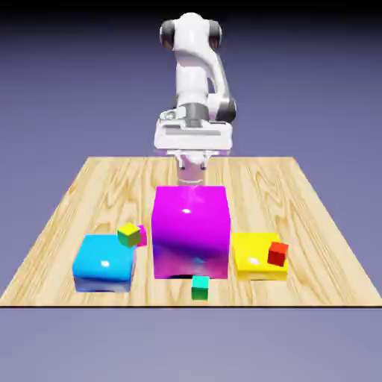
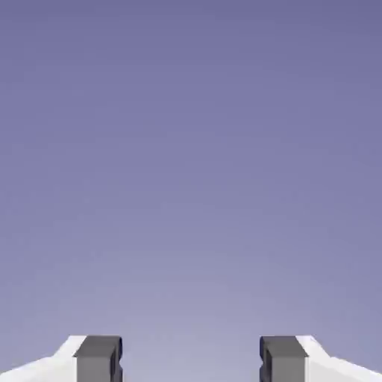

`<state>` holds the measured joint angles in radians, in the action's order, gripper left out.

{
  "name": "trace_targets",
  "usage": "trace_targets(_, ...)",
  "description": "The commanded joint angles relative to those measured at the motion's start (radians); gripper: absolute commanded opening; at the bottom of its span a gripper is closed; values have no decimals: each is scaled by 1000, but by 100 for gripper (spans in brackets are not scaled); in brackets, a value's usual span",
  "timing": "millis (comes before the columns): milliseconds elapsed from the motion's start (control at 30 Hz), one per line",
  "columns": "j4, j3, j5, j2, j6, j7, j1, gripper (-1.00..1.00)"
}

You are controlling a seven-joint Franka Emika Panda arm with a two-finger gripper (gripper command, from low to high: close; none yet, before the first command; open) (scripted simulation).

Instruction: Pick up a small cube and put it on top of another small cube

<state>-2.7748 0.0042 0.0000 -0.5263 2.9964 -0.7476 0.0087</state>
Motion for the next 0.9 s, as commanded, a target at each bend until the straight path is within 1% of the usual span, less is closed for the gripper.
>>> trace_targets(0, 29, 3, 0, 36, -34, -6, -3, 0)
trace_targets(867, 788, 94, 1, 979, -909, -148, -73, 0)
